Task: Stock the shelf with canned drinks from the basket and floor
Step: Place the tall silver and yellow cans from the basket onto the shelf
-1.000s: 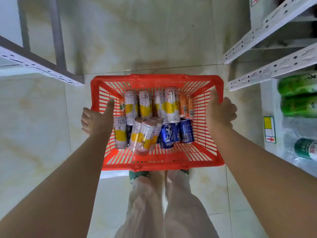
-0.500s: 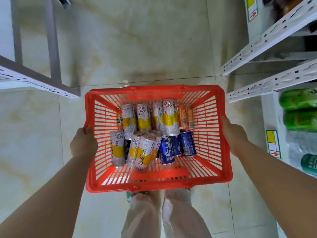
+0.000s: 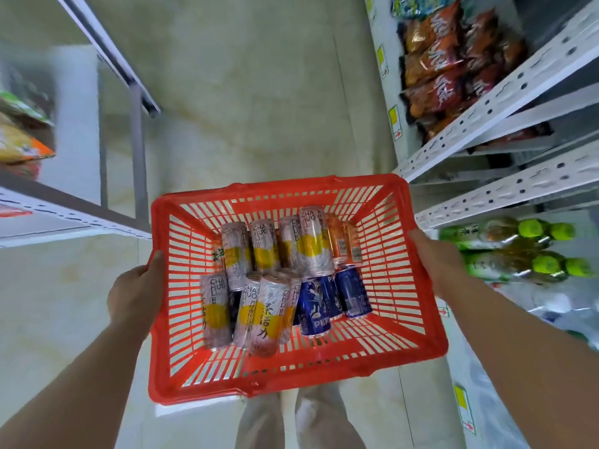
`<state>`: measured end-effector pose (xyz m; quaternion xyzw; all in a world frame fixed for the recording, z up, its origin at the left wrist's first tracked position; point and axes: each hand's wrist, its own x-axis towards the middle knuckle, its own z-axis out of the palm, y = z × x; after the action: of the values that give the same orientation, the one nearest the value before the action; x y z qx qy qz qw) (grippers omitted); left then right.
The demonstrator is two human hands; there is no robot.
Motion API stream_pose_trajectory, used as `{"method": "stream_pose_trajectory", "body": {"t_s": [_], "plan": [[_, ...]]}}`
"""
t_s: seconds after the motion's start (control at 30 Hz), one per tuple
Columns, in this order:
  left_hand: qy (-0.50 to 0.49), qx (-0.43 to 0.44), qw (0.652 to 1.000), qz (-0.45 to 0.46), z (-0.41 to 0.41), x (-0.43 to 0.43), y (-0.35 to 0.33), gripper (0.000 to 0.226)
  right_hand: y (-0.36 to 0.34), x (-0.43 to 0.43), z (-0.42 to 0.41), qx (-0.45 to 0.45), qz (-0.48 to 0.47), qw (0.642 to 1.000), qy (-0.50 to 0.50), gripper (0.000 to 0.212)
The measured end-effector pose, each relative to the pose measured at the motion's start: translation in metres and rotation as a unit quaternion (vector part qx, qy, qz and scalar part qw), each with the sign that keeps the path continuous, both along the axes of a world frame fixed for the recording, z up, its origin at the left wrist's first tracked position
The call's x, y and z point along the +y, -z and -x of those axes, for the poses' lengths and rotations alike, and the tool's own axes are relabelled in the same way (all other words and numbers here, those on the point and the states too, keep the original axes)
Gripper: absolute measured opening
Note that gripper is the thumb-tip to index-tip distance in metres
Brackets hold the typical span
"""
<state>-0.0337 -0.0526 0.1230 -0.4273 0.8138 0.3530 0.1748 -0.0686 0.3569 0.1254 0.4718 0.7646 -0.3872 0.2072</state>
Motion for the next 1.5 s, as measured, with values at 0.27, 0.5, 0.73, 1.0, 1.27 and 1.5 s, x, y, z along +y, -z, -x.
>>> {"method": "stream_pose_trajectory", "body": {"t_s": [0.27,0.5,0.73,1.0,1.27,1.5], "plan": [[-0.005,0.087,0.996,0.016,0.018,-0.002,-0.198,0.059,-0.193,0.005,0.008,0.060,0.087,0.994,-0.026,0.032],[-0.022,0.140,0.990,-0.009,0.037,-0.017,-0.329,0.062,-0.334,-0.019,0.031,0.144,0.073,0.987,0.020,0.028],[0.003,0.131,0.991,-0.008,0.055,-0.027,-0.380,0.061,-0.375,-0.023,0.049,0.165,0.063,0.983,0.038,0.048],[-0.009,0.115,0.993,0.017,0.145,-0.020,-0.380,0.063,-0.380,-0.021,0.144,0.147,0.058,0.987,0.011,0.037],[-0.057,0.116,0.992,0.007,0.249,-0.018,-0.365,0.065,-0.377,-0.030,0.286,0.185,0.001,0.983,-0.023,0.036],[-0.052,0.104,0.993,0.012,0.381,-0.045,-0.360,0.068,-0.387,-0.054,0.412,0.190,-0.017,0.981,-0.039,0.038]]}}
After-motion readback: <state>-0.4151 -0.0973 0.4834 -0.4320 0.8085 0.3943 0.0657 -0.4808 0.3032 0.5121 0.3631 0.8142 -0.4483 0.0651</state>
